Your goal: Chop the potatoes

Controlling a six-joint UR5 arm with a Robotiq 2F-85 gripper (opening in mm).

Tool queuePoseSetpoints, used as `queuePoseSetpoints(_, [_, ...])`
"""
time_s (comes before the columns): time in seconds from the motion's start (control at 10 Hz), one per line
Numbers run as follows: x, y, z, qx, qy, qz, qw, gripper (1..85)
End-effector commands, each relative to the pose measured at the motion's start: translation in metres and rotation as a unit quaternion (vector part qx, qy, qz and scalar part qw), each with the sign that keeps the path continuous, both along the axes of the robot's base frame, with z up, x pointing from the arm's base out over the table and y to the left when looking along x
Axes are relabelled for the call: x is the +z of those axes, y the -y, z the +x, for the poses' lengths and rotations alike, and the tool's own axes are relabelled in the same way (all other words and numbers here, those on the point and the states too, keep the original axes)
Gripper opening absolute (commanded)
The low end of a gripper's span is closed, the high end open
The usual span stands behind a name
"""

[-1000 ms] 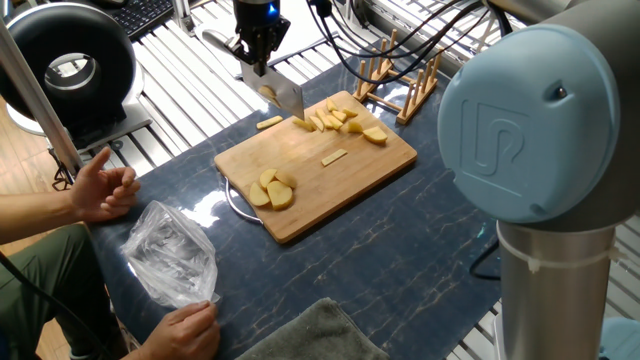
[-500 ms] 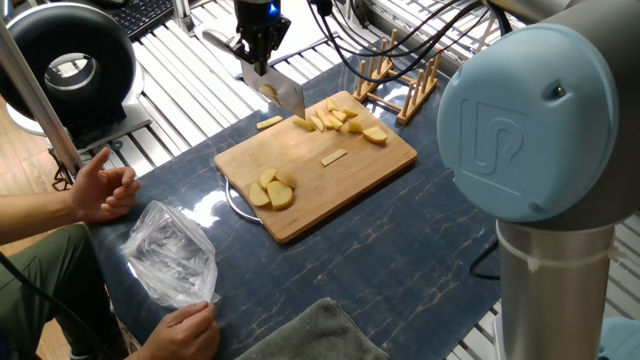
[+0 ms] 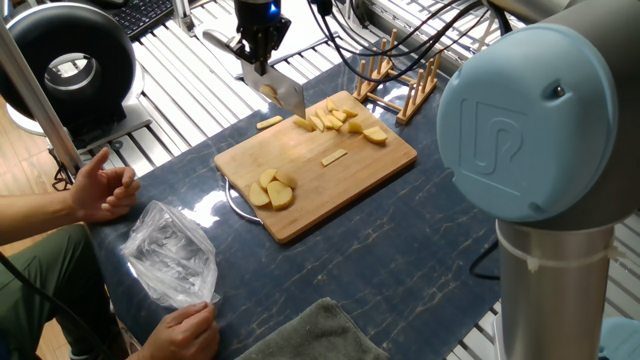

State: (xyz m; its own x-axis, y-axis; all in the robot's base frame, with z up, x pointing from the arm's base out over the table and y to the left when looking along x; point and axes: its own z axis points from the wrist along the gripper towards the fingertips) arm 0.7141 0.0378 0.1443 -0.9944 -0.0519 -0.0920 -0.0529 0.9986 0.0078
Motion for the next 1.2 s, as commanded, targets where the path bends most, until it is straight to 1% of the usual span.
queuePoseSetpoints(0.0, [0.0012,-0.0019,0.0003,-0.001,0.001,0.006,1.0000,1.0])
queuePoseSetpoints(0.3, [0.0008,-0.0024,0.0006,-0.002,0.001,0.007,1.0000,1.0])
queuePoseSetpoints(0.5, [0.0024,-0.0060,-0.0003,-0.006,0.000,0.013,0.9999,1.0])
queuePoseSetpoints(1.1, [0.0025,-0.0054,-0.0013,-0.007,-0.001,0.012,0.9999,1.0])
